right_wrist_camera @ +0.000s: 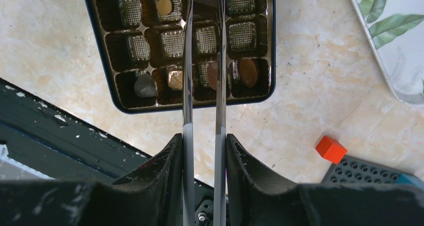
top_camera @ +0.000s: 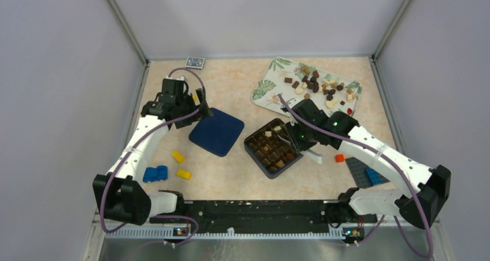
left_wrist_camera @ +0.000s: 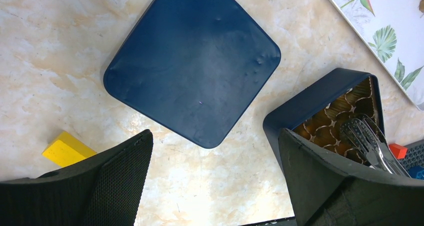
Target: Pack the chocolate
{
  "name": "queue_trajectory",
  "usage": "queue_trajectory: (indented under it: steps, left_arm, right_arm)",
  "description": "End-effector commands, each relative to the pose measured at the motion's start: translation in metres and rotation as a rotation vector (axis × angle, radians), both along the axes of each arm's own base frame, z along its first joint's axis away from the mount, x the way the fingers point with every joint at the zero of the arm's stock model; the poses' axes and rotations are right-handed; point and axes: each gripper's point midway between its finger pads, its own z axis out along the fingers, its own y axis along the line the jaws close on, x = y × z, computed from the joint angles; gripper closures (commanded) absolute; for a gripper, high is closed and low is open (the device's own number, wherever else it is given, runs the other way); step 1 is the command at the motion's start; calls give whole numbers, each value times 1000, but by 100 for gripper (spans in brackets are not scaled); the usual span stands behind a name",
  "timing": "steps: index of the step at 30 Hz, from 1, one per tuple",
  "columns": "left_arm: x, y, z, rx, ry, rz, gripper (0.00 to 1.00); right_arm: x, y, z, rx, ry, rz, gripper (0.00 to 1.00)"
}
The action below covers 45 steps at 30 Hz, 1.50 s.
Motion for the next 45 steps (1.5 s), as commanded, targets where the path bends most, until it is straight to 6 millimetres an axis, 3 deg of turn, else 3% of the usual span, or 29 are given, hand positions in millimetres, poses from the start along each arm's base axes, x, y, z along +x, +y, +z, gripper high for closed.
queue_trajectory:
  steps: [1,5,13,19,23,25,28,34,41,45]
  left_arm:
    - [7,1,15,-12,-59,15,1]
    - [8,-1,16,-17,-60,7,1]
    - [9,-1,16,-18,-60,0,1]
    - [8,-2,12,-18,-53,-1,1]
    - [7,-2,8,-19,-48,-5,1]
    - [7,-3,8,-23,-45,-9,1]
    - [8,-3,10,-23,-53,-13,1]
    - [6,0,11,-7,-62,-13,1]
    - [2,2,8,0,-45,-5,1]
    - [0,3,8,3,-45,-2,1]
  right_arm:
    - [9,13,6,40,-45,13,74]
    - [11,18,9,63,-50,17,65]
    - [18,20,21,63,-78,15,64]
    - [30,20,60,122,-183,-21,84]
    - [53,-10,90,76,-339,-168,88]
    - [68,-34,93,64,-353,-274,89]
    - [81,-70,83,59,-318,-407,89]
    - [89,-133,56,0,-271,-611,87]
    - [98,-156,33,75,-276,-738,83]
    - [108,-156,19,108,-283,-759,77]
